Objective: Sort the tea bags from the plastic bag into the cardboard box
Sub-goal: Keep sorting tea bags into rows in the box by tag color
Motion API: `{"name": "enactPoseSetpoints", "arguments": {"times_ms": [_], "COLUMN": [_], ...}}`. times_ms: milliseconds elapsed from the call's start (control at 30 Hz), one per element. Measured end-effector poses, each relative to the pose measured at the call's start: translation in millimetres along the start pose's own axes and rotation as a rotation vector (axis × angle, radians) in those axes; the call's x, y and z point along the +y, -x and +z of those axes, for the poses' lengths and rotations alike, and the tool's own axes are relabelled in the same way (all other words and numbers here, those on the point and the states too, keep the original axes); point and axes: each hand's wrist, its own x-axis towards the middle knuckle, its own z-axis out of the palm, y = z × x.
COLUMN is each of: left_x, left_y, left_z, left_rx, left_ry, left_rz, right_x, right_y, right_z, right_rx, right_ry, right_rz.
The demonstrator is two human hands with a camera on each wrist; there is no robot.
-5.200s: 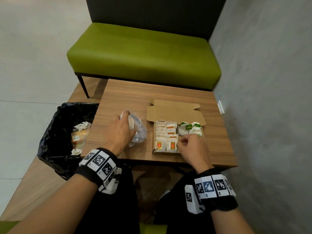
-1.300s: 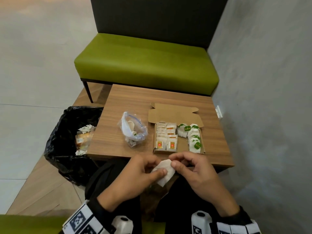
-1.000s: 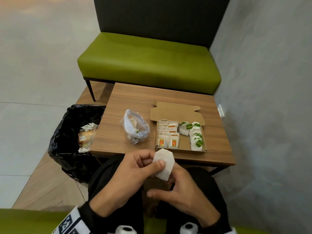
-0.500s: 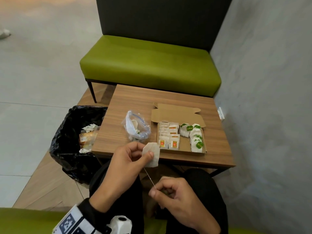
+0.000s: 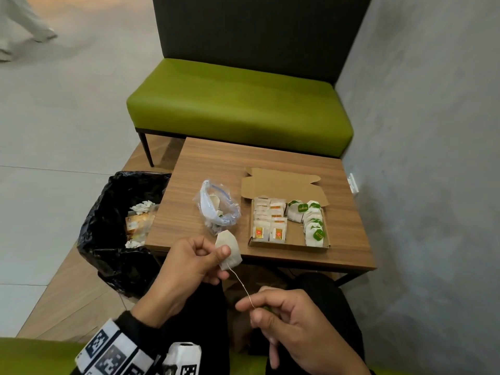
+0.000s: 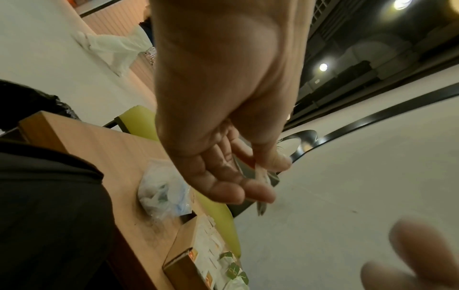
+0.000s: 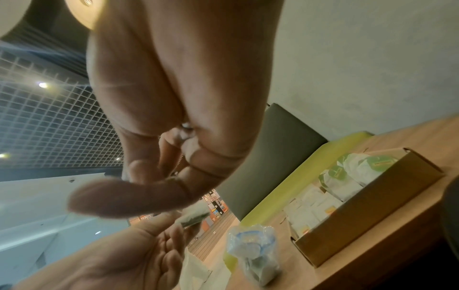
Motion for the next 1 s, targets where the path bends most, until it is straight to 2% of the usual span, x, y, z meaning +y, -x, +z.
{"name": "enactPoseSetpoints", "arguments": {"times_ms": [200, 267, 367, 467, 600, 700, 767, 867, 1000], "left_x": [5, 6, 7, 8, 7, 5, 2, -1, -3], "left_y": [-1, 0, 2, 8, 15, 20, 22, 22, 20], "left_z": [-3, -2, 1, 7, 19, 28, 32, 33, 31], "left_rx": [0.022, 0.026, 0.037, 0.014, -0.018, -0.041, -0.035, 0.029, 0.103], "left_ry": [0.108, 0.135, 0.157, 0.174, 0.219, 0.244, 0.222, 0.124, -0.002], "left_rz": [-0.001, 0.011, 0.024, 0.007, 0.011, 0.030, 0.052, 0.125, 0.227], "right_x": [4, 5, 10, 17, 28, 32, 32, 35, 40], "right_y": [-2, -5, -12, -20, -31, -36, -37, -34, -28], "right_z": [-7, -6, -4, -2, -1, -1, 1, 4, 2], "right_rx": [-0.069, -0.018, 0.148, 0.258, 0.325, 0.401, 0.351, 0.257, 0.225], "right_ry": [0.094, 0.113, 0.242, 0.339, 0.444, 0.336, 0.247, 0.294, 0.256], "right_rz": [0.180, 0.224, 0.254, 0.224, 0.083, 0.028, 0.039, 0.104, 0.217]}}
